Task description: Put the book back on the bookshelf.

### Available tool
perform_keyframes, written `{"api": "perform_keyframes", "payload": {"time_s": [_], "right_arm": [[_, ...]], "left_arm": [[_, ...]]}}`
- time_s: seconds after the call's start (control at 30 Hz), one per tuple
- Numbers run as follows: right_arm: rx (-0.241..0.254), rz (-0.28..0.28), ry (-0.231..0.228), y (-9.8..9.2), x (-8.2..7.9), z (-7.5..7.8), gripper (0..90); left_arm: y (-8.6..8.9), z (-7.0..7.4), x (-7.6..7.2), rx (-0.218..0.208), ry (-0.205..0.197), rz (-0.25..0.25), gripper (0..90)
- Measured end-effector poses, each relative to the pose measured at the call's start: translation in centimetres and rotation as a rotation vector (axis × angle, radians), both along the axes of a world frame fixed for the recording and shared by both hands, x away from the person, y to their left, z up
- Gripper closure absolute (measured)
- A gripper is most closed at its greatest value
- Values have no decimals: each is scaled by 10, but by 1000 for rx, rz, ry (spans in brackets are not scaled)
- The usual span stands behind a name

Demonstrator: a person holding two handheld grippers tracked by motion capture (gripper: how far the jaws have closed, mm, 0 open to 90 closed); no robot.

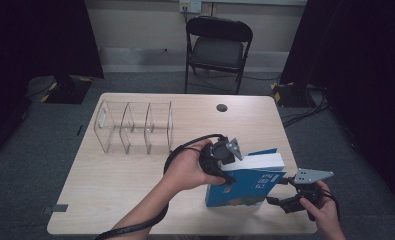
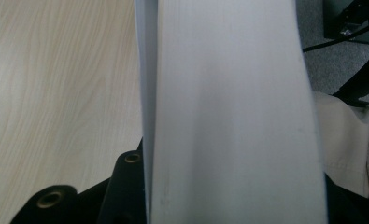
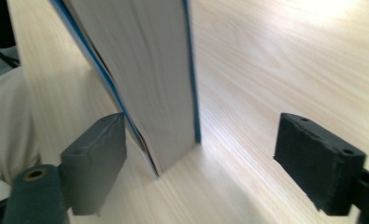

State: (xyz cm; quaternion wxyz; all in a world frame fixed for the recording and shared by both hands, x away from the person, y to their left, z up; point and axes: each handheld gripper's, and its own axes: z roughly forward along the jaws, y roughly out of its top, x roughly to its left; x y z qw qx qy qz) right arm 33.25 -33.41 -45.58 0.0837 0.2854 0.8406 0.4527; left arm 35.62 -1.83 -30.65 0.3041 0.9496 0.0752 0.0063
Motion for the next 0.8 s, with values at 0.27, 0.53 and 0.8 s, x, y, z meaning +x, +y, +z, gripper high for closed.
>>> {"api": "perform_keyframes", "payload": {"time_s": [0.27,0.53,0.8], "right_arm": [[-104,-70,15,-2,3,-20,205],[-202,-92,2,4,4,-33,190],[-229,-111,6,11,6,-38,150]], "left_arm": [[1,0,-2,-2,8,21,619],[1,0,0,-6,11,31,619],[8,2,3,5,24,59,621]]}}
